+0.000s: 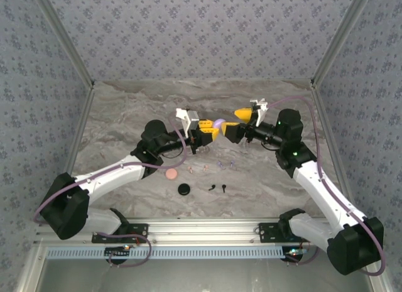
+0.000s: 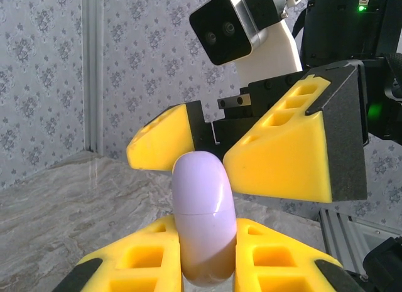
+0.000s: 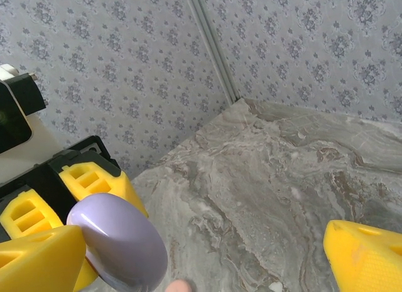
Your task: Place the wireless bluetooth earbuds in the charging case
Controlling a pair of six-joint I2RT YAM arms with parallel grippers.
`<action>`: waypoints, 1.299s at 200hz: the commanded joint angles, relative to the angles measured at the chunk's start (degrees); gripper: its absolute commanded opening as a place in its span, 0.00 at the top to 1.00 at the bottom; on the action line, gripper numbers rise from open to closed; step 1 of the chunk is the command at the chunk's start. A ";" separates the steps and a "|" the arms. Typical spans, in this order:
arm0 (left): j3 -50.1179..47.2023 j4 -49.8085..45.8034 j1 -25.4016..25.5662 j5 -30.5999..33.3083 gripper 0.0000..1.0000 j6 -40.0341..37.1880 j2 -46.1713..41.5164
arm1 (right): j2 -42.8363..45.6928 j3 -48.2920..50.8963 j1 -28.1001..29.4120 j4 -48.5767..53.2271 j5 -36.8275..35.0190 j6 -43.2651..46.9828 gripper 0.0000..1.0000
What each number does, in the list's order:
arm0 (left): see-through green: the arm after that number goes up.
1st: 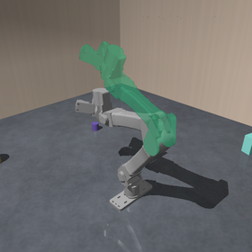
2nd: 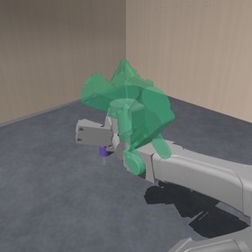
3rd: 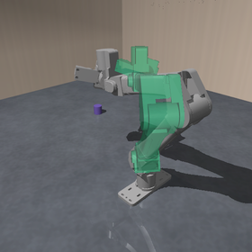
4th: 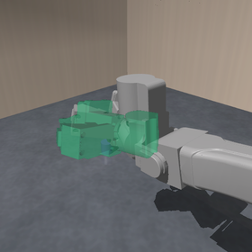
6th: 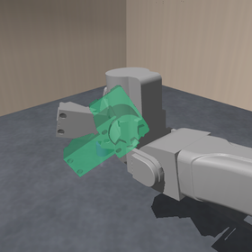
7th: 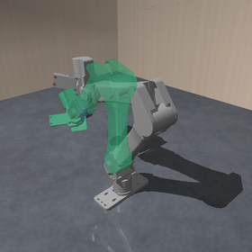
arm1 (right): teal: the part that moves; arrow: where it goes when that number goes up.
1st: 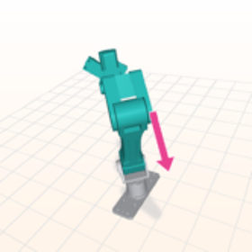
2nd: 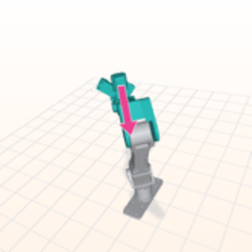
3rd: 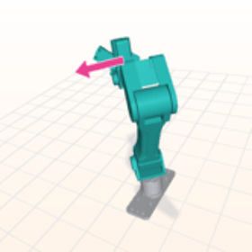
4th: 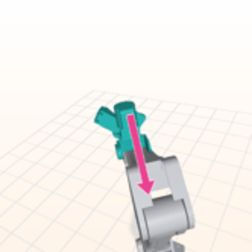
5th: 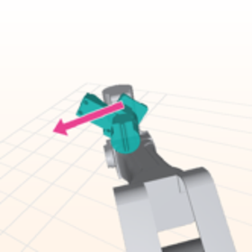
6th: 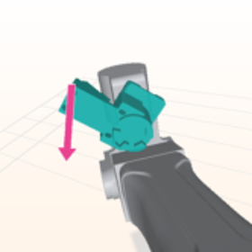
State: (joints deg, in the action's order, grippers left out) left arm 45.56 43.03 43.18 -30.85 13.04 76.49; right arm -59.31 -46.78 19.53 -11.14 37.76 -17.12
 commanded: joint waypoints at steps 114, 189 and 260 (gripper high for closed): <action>0.01 -0.04 0.85 -0.15 1.00 -3.10 -3.36 | -4.35 -6.87 -1.34 2.84 1.14 -0.52 0.02; -2.66 -2.18 0.85 3.02 1.00 -5.24 -6.29 | 0.16 -12.90 -1.73 32.94 -15.99 1.64 0.06; -3.54 -8.21 0.85 5.49 1.00 -8.62 -12.21 | -14.28 -11.64 1.97 47.49 -24.09 -2.49 0.38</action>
State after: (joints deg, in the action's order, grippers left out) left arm 42.52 36.07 43.64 -26.63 6.48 66.57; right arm -68.25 -59.02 19.66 28.18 16.05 -18.26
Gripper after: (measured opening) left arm 0.181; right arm 0.676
